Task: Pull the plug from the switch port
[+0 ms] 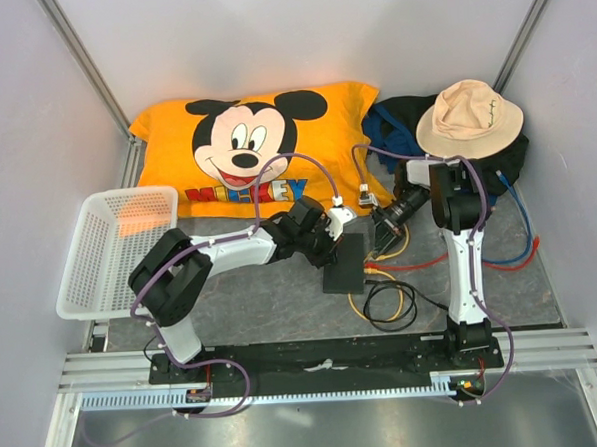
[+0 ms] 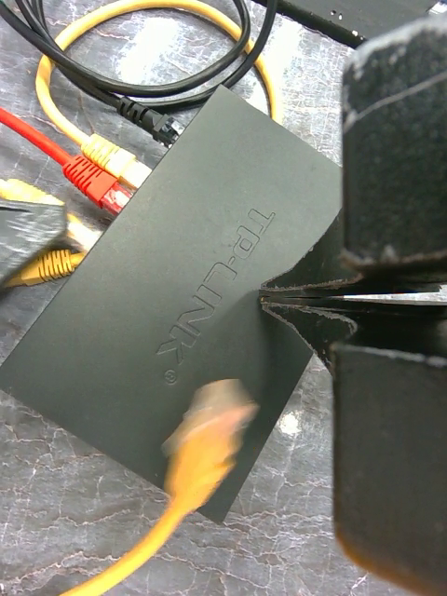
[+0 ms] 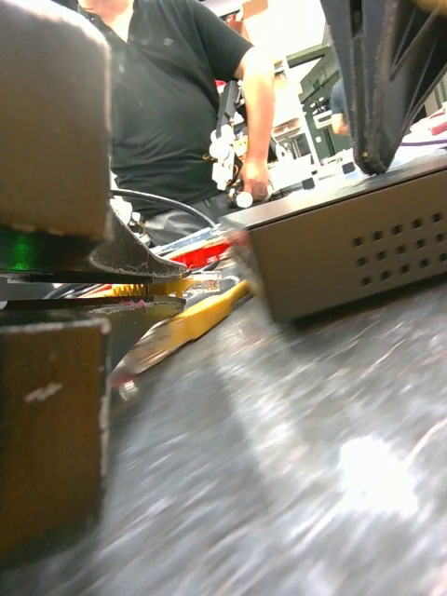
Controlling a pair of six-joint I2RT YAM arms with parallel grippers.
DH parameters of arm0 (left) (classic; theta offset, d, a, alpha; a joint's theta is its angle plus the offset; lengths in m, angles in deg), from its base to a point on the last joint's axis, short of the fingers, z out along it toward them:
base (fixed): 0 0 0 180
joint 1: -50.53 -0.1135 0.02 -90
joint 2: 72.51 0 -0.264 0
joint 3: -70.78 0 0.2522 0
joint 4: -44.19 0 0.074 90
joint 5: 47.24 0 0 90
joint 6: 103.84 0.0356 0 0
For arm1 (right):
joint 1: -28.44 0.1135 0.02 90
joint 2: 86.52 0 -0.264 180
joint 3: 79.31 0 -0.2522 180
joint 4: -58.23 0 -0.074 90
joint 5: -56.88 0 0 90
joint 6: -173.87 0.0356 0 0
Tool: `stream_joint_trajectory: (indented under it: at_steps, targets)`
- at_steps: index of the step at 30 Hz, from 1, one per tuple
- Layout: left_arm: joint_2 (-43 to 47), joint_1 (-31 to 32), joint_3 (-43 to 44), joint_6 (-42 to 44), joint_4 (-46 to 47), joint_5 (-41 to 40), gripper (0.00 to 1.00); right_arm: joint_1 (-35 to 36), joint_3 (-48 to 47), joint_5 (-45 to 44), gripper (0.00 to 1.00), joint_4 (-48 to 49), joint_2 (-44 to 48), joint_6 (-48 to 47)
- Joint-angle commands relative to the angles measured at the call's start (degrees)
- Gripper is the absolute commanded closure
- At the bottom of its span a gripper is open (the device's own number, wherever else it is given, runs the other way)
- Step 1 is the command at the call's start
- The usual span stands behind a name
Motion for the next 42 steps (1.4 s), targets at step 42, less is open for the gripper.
stream_joint_trajectory:
  at_steps: [42]
  targets:
    - [-4.0, 3.7, -3.2, 4.1, -7.7, -3.5, 0.98, -27.3, 22.0, -20.0, 1.00, 26.0, 50.9, 10.8]
